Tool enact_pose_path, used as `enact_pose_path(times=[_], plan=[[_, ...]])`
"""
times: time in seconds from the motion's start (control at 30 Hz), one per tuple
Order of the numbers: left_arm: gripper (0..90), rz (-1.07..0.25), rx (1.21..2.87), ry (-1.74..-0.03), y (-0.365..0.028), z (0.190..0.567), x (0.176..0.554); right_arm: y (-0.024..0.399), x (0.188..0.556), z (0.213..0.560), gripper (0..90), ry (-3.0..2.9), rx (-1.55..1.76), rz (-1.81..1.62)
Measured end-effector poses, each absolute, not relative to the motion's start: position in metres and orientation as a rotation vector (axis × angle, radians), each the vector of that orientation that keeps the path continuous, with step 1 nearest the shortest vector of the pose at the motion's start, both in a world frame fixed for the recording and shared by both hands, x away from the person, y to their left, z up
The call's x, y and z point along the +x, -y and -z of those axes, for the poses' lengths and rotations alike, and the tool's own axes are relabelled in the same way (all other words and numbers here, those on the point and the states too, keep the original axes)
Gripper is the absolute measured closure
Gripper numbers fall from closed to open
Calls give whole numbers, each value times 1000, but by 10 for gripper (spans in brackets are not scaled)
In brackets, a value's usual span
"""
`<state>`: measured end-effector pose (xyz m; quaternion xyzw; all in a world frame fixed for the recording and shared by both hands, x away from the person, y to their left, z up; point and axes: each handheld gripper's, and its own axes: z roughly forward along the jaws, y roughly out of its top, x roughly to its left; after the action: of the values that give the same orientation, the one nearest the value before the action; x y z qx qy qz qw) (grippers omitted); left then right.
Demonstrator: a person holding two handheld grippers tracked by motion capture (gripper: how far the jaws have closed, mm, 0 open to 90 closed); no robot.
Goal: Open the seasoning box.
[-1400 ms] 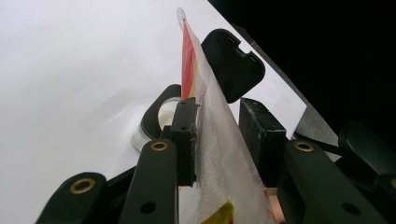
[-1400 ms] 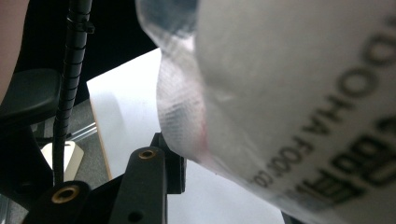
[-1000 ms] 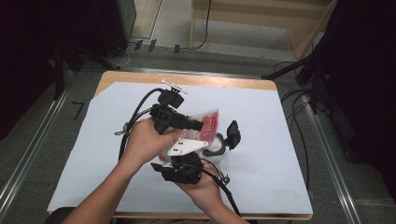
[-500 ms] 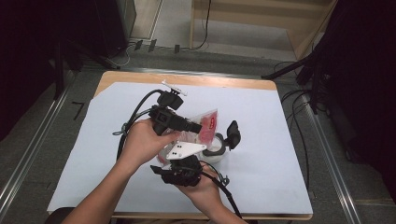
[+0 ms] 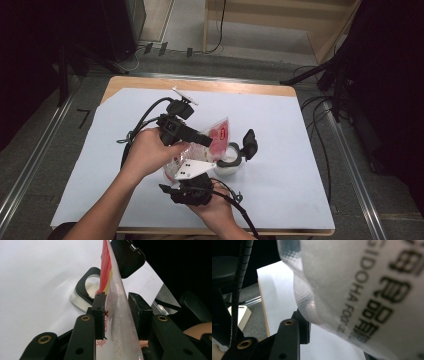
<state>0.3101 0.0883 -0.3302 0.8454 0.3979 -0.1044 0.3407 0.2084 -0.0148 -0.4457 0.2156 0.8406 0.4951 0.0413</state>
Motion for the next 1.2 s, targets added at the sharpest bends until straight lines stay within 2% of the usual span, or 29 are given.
enact_pose_path(times=[1.1, 1.2], plan=[[686, 417, 2249, -1002, -89, 361, 328, 8, 204, 472, 609, -2671, 639, -1447], [716, 416, 2255, -986, -89, 361, 327, 8, 204, 472, 614, -2676, 643, -1437]])
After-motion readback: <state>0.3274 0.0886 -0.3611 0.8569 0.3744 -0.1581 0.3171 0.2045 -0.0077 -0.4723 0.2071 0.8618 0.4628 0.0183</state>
